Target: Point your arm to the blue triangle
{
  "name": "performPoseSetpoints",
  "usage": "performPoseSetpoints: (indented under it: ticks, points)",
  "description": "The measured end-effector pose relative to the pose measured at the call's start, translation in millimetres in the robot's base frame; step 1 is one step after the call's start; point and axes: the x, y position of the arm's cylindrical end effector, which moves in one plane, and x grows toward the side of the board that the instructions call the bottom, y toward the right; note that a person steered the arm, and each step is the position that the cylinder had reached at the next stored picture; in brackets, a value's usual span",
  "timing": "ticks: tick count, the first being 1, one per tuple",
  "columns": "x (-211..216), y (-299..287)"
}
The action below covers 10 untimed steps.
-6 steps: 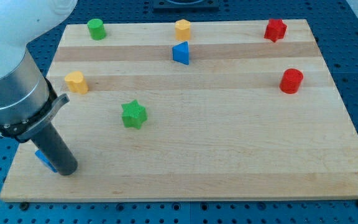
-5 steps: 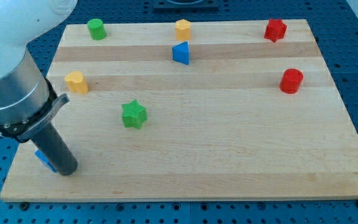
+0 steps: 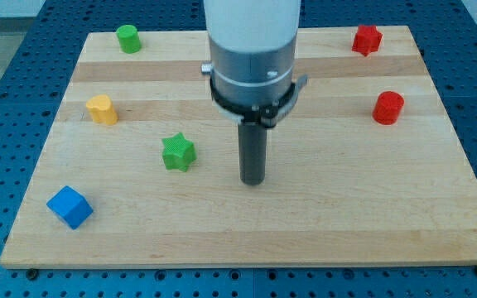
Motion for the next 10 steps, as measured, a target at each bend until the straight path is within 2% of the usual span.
performPoseSetpoints:
  ticks: [2,4,6,7,10]
  points:
    - [-68.7,-13.0]
    - [-145.5,-58.1]
    - [-197.8,-91.2]
    - [-219.2,-80.7]
    - [-221.0,-2.6]
